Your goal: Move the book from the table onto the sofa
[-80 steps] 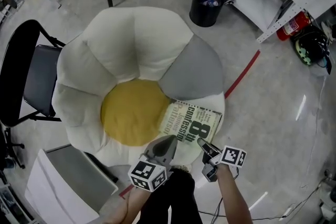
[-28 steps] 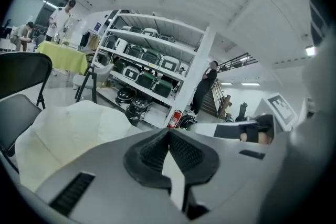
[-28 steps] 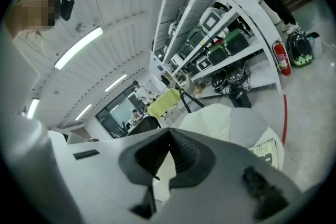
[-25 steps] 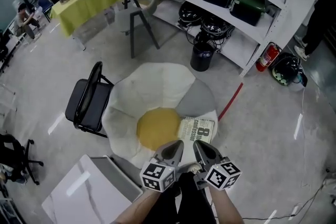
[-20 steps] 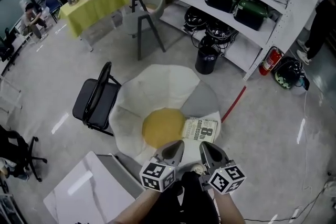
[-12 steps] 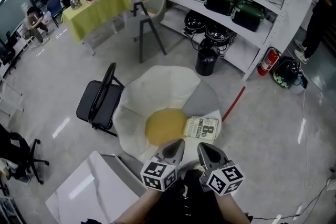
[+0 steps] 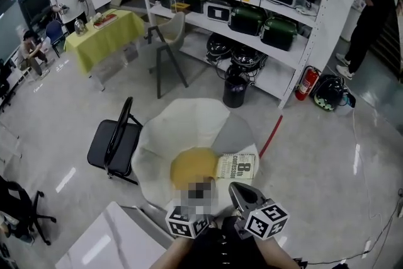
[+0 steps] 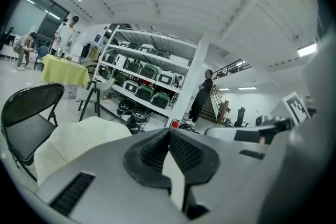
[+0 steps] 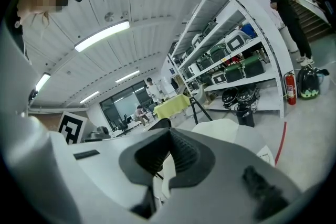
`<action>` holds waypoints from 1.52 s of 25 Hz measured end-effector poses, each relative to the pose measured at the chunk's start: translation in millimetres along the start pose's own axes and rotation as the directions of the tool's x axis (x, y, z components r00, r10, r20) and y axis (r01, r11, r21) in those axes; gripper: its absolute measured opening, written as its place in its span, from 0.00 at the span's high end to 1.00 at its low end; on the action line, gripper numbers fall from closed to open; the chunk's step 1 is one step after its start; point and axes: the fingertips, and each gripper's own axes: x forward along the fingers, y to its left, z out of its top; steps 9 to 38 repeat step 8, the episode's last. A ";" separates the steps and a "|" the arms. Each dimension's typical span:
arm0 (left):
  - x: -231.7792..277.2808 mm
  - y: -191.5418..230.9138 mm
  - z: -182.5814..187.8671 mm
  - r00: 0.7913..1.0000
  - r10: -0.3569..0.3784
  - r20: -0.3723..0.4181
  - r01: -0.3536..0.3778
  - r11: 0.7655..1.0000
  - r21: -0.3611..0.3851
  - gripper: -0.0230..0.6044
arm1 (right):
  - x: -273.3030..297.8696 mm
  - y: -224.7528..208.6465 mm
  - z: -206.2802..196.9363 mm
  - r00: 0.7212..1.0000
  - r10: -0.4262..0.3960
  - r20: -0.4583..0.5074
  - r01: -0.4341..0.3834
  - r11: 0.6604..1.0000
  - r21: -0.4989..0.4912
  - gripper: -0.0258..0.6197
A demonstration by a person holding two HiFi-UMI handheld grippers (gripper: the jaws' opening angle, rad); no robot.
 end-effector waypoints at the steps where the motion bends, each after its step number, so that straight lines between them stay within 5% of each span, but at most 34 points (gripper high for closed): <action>1: -0.7 -0.8 0.5 1.000 -0.003 0.002 0.003 1.000 0.000 0.95 | -1.4 2.4 1.1 1.000 0.002 0.004 -0.002 1.000 -0.003 0.94; 38: -6.2 -3.8 -4.6 1.000 -0.020 0.003 0.020 1.000 0.008 0.95 | -5.0 15.5 -6.7 1.000 0.016 0.007 -0.016 1.000 -0.008 0.94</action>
